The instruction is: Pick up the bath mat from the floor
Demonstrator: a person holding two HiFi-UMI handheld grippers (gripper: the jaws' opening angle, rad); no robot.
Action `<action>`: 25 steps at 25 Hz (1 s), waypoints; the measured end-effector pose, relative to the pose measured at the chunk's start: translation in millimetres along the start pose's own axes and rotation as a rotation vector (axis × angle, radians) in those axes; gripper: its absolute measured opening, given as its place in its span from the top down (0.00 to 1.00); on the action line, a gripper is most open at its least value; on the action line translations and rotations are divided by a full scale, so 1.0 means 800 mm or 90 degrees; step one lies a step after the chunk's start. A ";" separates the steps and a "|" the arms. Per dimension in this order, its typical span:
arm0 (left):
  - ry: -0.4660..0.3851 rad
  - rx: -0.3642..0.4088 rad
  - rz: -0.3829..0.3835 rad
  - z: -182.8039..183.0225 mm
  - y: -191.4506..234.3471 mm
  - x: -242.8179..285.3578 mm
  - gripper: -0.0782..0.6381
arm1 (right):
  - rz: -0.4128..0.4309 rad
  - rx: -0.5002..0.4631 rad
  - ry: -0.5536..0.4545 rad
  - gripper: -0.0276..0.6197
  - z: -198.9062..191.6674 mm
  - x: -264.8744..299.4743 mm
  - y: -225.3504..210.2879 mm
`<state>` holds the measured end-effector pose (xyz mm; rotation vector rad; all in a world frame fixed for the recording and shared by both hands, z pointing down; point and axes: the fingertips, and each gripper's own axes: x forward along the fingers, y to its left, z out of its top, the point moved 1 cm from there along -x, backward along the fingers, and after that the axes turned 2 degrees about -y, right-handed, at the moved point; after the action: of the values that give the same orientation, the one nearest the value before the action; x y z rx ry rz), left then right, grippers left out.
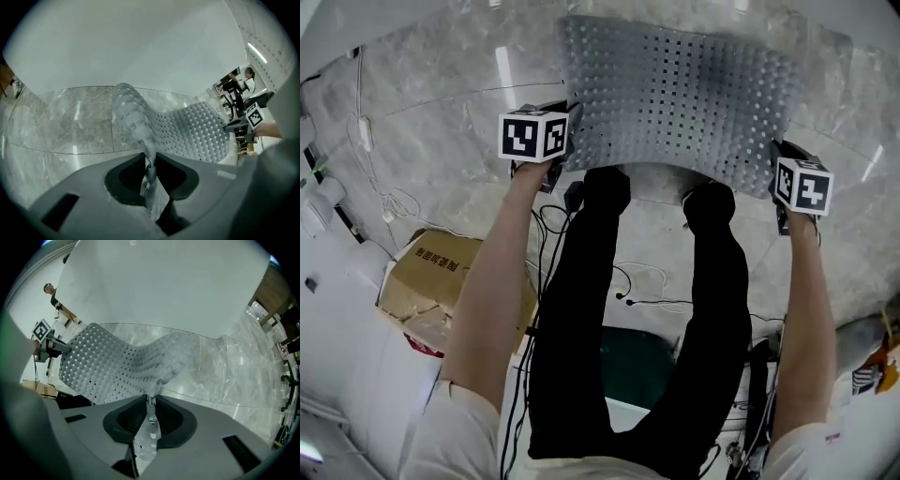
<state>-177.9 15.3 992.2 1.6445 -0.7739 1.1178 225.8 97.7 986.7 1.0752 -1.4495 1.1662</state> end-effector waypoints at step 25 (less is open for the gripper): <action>-0.067 -0.086 0.016 -0.048 -0.131 -0.361 0.80 | -0.036 0.080 -0.105 0.88 -0.032 -0.397 0.073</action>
<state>-207.4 82.6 691.4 1.5930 -0.9197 0.9814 222.7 153.5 667.7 1.3174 -1.4765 1.1640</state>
